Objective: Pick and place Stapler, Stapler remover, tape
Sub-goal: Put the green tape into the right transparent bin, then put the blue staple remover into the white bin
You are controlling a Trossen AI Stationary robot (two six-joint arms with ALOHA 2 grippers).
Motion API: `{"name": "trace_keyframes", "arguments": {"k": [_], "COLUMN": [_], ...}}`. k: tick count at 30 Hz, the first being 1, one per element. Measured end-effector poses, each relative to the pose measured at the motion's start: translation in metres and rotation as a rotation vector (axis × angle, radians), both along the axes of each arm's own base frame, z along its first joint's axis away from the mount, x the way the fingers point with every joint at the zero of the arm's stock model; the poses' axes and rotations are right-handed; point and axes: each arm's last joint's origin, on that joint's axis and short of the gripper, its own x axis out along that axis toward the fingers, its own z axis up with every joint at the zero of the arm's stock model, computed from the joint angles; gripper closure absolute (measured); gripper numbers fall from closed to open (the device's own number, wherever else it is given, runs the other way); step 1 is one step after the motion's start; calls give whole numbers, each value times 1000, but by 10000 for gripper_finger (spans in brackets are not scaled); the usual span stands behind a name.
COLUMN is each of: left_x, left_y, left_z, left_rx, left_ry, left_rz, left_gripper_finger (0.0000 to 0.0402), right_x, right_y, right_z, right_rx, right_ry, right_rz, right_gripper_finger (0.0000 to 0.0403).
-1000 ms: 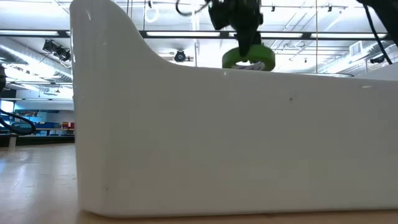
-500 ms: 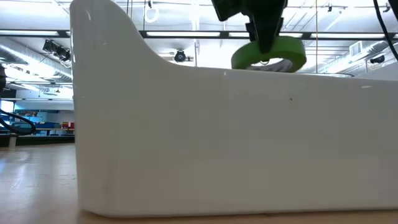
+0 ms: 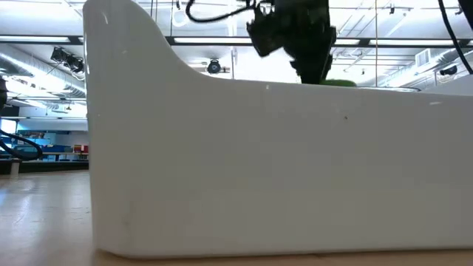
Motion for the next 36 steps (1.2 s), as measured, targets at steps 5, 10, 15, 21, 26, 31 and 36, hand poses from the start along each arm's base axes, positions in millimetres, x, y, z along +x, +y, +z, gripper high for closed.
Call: {"name": "trace_keyframes", "arguments": {"k": [5, 10, 15, 21, 26, 31, 36], "left_x": [0, 0, 0, 0, 0, 0, 0], "left_y": [0, 0, 0, 0, 0, 0, 0], "left_z": [-1, -1, -1, -1, -1, -1, -1], "left_rx": [0, 0, -1, -1, -1, 0, -1], "left_ry": [7, 7, 6, 7, 7, 7, 6], "left_rz": [0, 0, 1, 1, 2, 4, 4], "left_gripper_finger": [149, 149, 149, 149, 149, 149, 149], "right_x": [-3, -3, -3, -3, -7, -18, -33], "right_y": [-7, -12, -11, -12, -13, -27, -50], "right_z": [-12, -17, -17, -17, -7, 20, 52], "right_rx": [14, 21, 9, 11, 9, -12, -58], "right_ry": [33, 40, 35, 34, 13, -67, -192], "right_rz": [2, -5, 5, 22, 21, -14, -83], "right_gripper_finger": [342, 340, 274, 200, 189, 208, 229]}}
